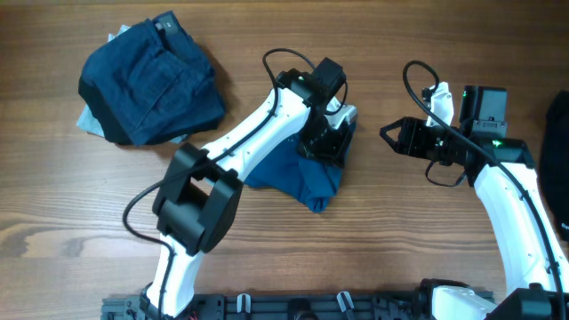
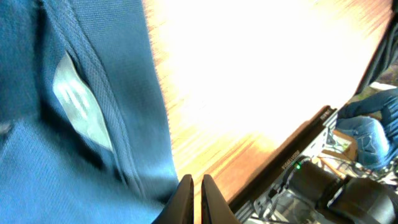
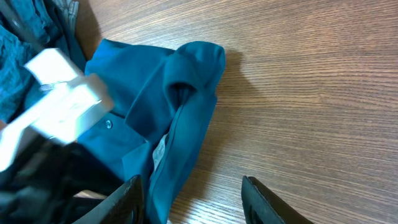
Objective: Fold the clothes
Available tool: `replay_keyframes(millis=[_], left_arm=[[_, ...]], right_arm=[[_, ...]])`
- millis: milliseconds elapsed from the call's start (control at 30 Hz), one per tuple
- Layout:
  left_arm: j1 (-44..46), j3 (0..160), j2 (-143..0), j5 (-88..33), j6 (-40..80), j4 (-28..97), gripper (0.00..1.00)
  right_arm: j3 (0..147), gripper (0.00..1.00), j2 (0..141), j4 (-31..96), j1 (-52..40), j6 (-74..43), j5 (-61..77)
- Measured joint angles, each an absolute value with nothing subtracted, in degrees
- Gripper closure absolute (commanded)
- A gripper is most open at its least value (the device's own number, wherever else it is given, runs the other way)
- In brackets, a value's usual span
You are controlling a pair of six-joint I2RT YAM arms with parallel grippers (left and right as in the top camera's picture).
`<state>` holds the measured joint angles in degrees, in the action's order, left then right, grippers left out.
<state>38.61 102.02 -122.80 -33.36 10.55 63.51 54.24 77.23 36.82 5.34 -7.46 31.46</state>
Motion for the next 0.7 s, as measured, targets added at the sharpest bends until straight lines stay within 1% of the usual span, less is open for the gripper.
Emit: replay_keyframes(millis=[133,167,200,267,400,467,500,567,600,700], left_arm=[[36.5,102.2,-120.7,-28.5,10.2,67.2,0.87],[35.4,102.2,-120.5,-27.9,10.2,67.5,0.85],[33.8,102.2,-120.2,-27.2,10.2,67.8,0.83],[30.3,102.2,-119.5,-26.3,10.2,67.9,0.83],[22.6,102.2,-118.1,-25.1,10.2,67.9,0.77],[19.5,102.2,-118.2,-24.6,10.2,67.9,0.76],[18.5,102.2,-118.2,-24.4,10.2,68.1,0.75],[17.1,102.2,-118.2,-24.1,10.2,69.1,0.73],[16.8,102.2,-118.2,-23.9,10.2,69.5,0.73],[16.5,102.2,-118.2,-22.6,10.1,70.1,0.67]], right_arm=[[54.2,0.46,77.2,36.8,5.3,-7.7,31.4],[54.2,0.46,77.3,36.7,5.0,-7.7,31.3],[54.2,0.49,78.0,36.5,3.9,-7.6,31.2],[54.2,0.50,80.4,35.8,1.3,-7.7,31.3],[54.2,0.49,88.1,30.6,-5.7,-7.8,33.6],[54.3,0.51,91.9,29.3,-9.3,-9.6,33.2],[54.3,0.54,93.9,29.6,-10.6,-10.7,32.5],[54.3,0.66,98.3,31.2,-11.6,-12.9,30.1],[54.3,0.70,100.2,31.9,-11.6,-13.6,28.9],[54.7,0.73,103.9,32.7,-11.2,-15.2,27.8]])
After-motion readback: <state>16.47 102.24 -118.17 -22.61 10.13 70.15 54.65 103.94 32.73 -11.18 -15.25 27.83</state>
